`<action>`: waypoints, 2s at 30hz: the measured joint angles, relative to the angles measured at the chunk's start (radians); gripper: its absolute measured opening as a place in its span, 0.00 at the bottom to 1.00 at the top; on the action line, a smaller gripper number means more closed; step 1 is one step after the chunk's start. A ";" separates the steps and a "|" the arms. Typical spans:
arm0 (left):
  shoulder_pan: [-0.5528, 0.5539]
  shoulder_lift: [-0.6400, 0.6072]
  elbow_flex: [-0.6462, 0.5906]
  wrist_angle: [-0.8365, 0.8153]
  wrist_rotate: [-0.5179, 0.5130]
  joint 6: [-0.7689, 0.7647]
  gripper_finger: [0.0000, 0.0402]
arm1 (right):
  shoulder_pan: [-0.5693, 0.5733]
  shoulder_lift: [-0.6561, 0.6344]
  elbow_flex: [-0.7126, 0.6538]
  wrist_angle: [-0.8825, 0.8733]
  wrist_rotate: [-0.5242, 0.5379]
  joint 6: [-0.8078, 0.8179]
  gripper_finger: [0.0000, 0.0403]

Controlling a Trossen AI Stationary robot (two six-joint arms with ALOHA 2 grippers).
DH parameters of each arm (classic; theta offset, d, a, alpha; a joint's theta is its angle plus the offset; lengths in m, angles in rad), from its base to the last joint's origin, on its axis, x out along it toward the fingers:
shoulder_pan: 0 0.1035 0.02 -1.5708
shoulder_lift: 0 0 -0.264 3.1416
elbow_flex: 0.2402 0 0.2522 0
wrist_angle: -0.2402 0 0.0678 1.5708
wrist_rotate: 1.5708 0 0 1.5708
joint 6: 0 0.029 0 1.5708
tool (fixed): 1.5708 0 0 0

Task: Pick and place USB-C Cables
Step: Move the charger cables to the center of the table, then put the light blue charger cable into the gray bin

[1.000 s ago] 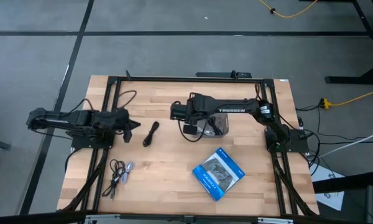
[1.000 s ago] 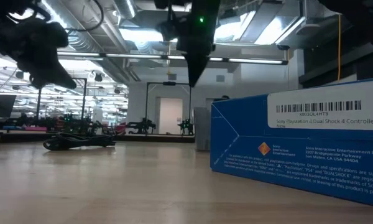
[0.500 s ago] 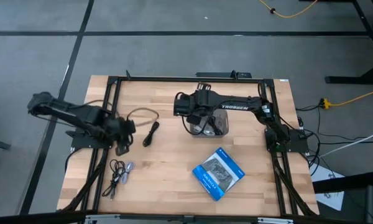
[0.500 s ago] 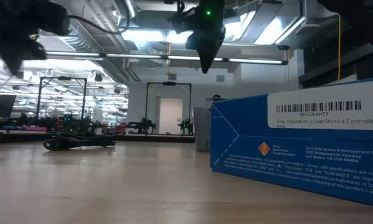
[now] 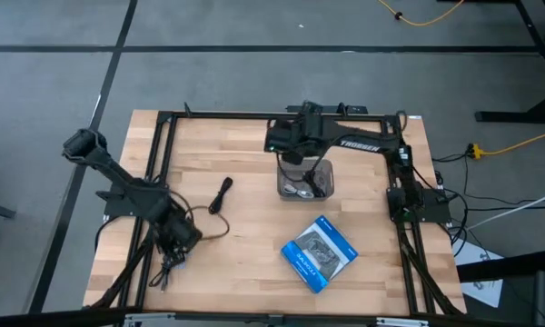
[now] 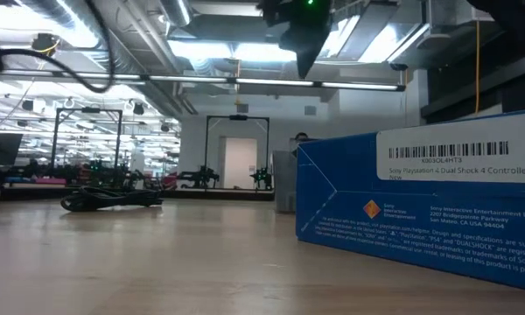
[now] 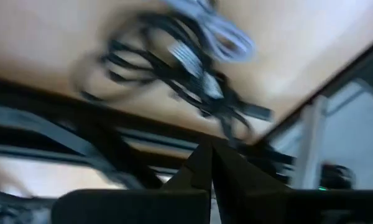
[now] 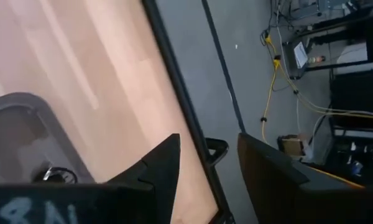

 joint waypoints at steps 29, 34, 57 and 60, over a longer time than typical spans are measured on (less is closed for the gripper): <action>0.230 0.398 0.167 0.105 -0.662 0.389 0.00 | -0.049 -0.169 0.000 0.000 -0.054 -0.039 0.41; 0.264 0.384 0.328 0.083 -0.750 0.593 0.00 | -0.049 -0.169 0.000 -0.017 -0.056 -0.043 0.41; 0.066 -0.535 -0.116 0.002 -1.095 0.579 0.00 | -0.045 -0.127 -0.001 0.213 -0.564 -0.176 0.41; 0.069 -0.662 -0.282 0.186 -1.170 0.584 0.00 | -0.025 -0.074 -0.001 0.342 -0.611 -0.261 0.41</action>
